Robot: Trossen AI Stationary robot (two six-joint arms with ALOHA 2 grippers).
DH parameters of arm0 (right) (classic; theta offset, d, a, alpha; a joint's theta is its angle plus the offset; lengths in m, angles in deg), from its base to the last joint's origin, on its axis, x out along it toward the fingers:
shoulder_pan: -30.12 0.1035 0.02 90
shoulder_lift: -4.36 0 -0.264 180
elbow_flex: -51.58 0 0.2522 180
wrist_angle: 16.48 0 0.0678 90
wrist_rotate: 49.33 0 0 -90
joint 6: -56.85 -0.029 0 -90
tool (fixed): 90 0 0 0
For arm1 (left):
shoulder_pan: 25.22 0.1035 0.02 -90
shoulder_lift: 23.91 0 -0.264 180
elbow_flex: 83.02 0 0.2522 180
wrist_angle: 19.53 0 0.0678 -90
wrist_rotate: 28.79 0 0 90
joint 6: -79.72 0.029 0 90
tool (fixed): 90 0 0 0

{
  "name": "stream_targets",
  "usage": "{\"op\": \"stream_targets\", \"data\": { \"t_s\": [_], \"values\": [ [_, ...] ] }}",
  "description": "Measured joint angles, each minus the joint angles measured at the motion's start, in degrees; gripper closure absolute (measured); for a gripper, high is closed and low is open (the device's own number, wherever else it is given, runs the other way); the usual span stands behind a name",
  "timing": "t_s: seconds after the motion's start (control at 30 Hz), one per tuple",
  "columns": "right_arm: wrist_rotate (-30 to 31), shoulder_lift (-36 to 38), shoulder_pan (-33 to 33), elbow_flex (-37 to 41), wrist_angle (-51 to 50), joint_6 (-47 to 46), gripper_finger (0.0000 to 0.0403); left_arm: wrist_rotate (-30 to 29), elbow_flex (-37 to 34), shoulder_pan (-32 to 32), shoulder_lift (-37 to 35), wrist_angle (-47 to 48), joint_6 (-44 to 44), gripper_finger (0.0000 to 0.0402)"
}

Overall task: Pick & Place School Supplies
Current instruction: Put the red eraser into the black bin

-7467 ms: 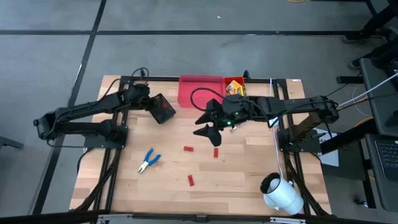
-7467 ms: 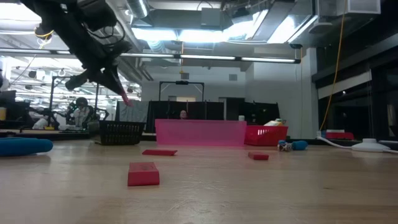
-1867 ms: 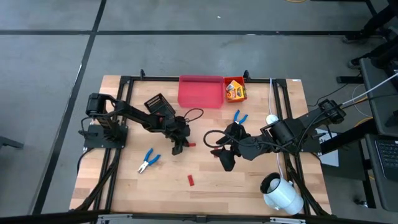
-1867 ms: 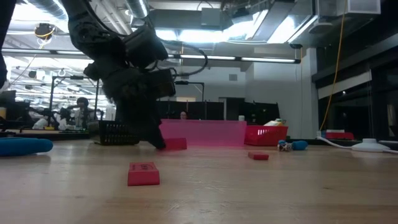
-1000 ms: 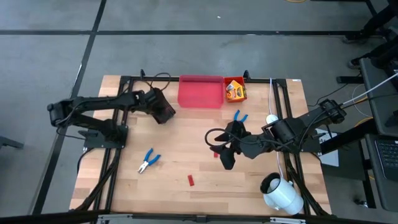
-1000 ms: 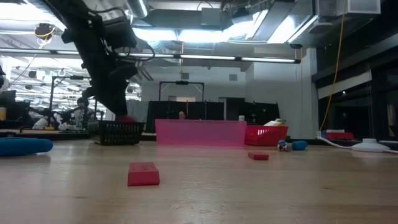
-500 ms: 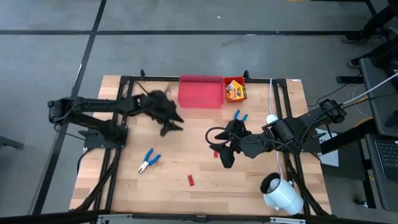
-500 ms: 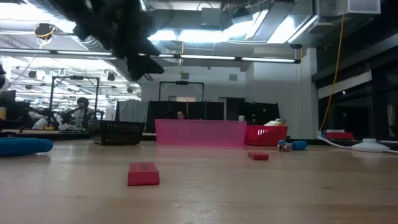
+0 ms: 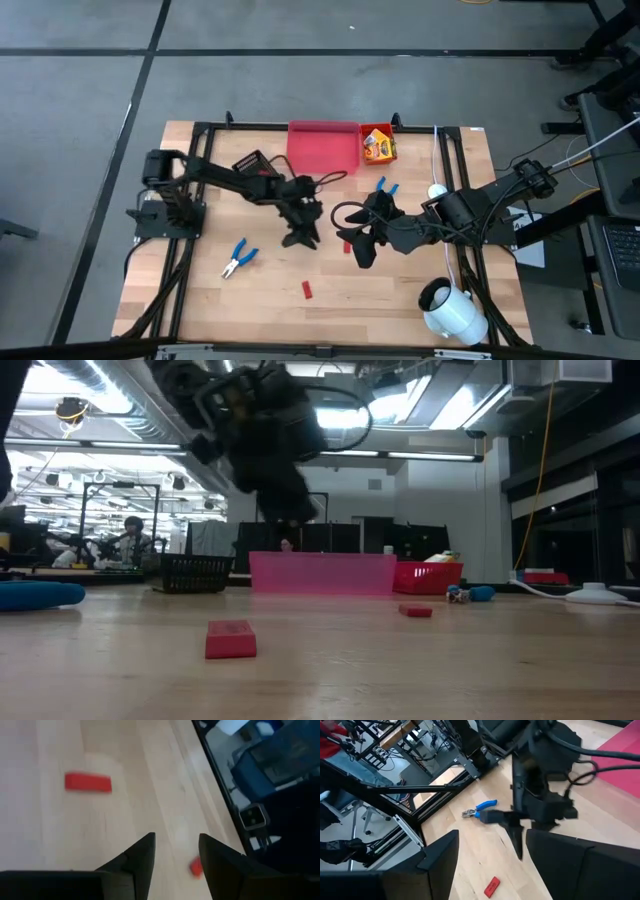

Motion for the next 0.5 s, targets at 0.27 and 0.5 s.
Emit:
{"op": "stream_targets", "data": {
  "t_s": [0.27, 0.5],
  "values": [
    [2.3, 0.0, 2.4, 0.0, -0.3, -3.3, 0.0166, -2.9, 10.8, -1.3, 8.7, 4.4, -2.1, 0.025],
    [3.7, 0.0, 3.2, 0.0, 0.0, -4.0, 0.017, -4.6, 12.8, -1.2, 10.6, 4.1, -6.6, 0.0244]
  ]
}}
